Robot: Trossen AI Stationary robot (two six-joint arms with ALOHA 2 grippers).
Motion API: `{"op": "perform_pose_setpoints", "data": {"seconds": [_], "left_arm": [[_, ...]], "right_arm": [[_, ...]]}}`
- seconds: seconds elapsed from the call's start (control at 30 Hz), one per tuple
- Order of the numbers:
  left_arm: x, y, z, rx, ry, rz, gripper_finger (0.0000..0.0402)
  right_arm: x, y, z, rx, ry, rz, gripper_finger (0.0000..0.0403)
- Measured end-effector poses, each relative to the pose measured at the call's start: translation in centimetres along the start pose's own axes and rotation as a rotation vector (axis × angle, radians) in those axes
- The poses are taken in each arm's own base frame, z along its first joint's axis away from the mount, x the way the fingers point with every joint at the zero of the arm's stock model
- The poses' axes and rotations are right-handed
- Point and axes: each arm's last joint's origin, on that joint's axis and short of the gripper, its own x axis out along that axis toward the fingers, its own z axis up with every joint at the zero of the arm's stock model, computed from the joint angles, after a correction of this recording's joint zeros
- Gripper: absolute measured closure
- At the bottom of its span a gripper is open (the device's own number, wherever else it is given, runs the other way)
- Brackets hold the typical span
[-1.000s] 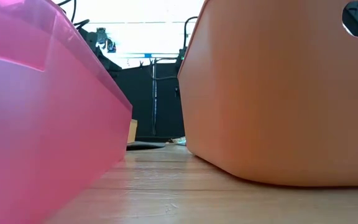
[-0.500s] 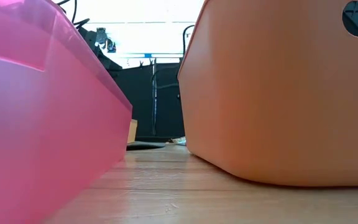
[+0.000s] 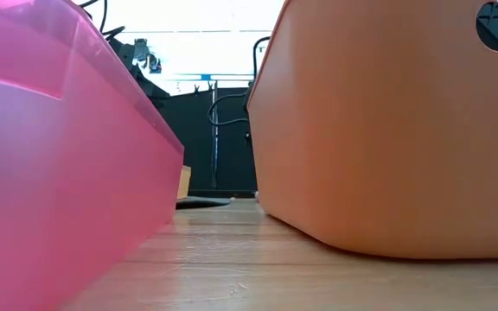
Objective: Pick and place Granola Bars by type
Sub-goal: Put the red granola bar into the light orange bin
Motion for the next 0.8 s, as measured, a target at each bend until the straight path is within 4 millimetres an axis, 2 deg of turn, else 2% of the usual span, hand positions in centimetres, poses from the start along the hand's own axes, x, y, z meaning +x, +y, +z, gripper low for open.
{"op": "perform_pose_setpoints", "data": {"seconds": [0.07, 0.1, 0.23, 0.3, 0.43, 0.63, 0.8], "left_arm": [[0.0, 0.0, 0.0, 0.000, 0.000, 0.001, 0.0247], [0.0, 0.0, 0.0, 0.000, 0.000, 0.001, 0.0248], [0.0, 0.0, 0.0, 0.000, 0.001, 0.001, 0.0246], [0.0, 0.0, 0.0, 0.000, 0.001, 0.002, 0.0245], [0.0, 0.0, 0.0, 0.000, 0.001, 0.002, 0.0245], [0.0, 0.0, 0.0, -0.003, 0.002, 0.002, 0.0245], [0.0, 0.0, 0.2, -0.043, -0.025, -0.005, 0.0245]], "right_arm": [[0.0, 0.0, 0.0, -0.028, -0.001, 0.000, 0.0370], [0.0, 0.0, 0.0, -0.045, -0.003, -0.001, 0.0381], [-0.3, 0.4, 0.3, -0.094, -0.034, -0.048, 0.0386], [-1.1, 1.0, 0.7, -0.153, -0.071, -0.091, 0.0387], [-4.1, 3.1, 1.7, -0.269, -0.202, -0.093, 0.0389], [-8.6, 7.5, 2.2, -0.491, -0.390, -0.029, 0.0391], [-10.0, 11.0, 2.1, -0.650, -0.494, -0.032, 0.0391]]}}
